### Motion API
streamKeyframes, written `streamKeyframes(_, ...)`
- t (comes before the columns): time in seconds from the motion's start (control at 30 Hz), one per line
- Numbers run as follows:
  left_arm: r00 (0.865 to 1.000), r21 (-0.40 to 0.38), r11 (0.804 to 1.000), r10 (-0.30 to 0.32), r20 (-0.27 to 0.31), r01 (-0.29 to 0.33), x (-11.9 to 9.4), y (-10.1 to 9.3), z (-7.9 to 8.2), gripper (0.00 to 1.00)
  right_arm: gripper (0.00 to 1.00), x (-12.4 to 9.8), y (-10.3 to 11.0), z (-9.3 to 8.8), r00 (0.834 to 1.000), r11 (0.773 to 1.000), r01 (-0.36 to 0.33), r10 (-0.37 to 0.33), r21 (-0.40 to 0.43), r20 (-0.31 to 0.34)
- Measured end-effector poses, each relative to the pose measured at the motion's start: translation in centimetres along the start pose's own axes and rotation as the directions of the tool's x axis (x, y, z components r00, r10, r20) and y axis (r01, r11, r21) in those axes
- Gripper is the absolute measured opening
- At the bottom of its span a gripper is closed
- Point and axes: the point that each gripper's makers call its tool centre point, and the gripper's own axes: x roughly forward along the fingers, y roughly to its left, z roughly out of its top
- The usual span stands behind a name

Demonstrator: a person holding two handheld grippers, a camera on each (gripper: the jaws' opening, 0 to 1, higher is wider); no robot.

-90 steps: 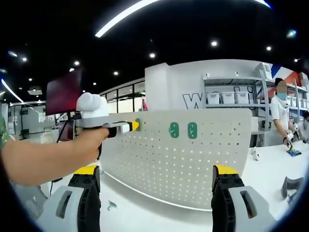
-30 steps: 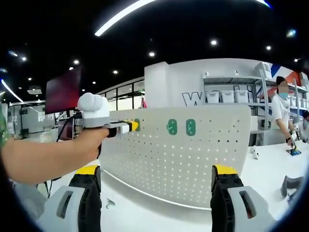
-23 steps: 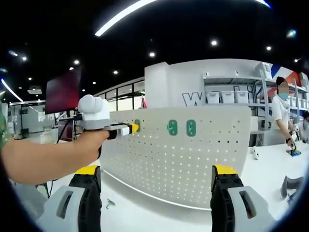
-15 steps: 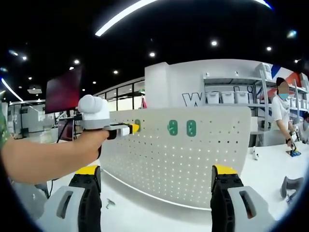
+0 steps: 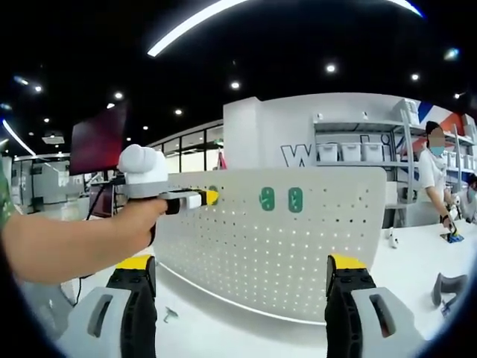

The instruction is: Insert the hook assembly into the mounting plate slot until the hook locks in place.

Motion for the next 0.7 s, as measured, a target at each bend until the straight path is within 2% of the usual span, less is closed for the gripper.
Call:
streamKeyframes(0.2, 1.0, -0.015, 1.0, -0.023, 0.004, 0.023, -0.17, -0.43, 0.09, 0.29, 0.97, 0.0, 0.1, 0.12, 1.0, 1.0, 0.0, 0.0, -0.001, 0.004)
streamKeyframes(0.7, 0.998, -0.051, 0.997, -0.063, 0.009, 0.063, -0.86, -0.94, 0.31, 0.41, 0.97, 0.05, 0.55, 0.44, 1.0, 1.0, -0.006, 0.006, -0.006, 0.012)
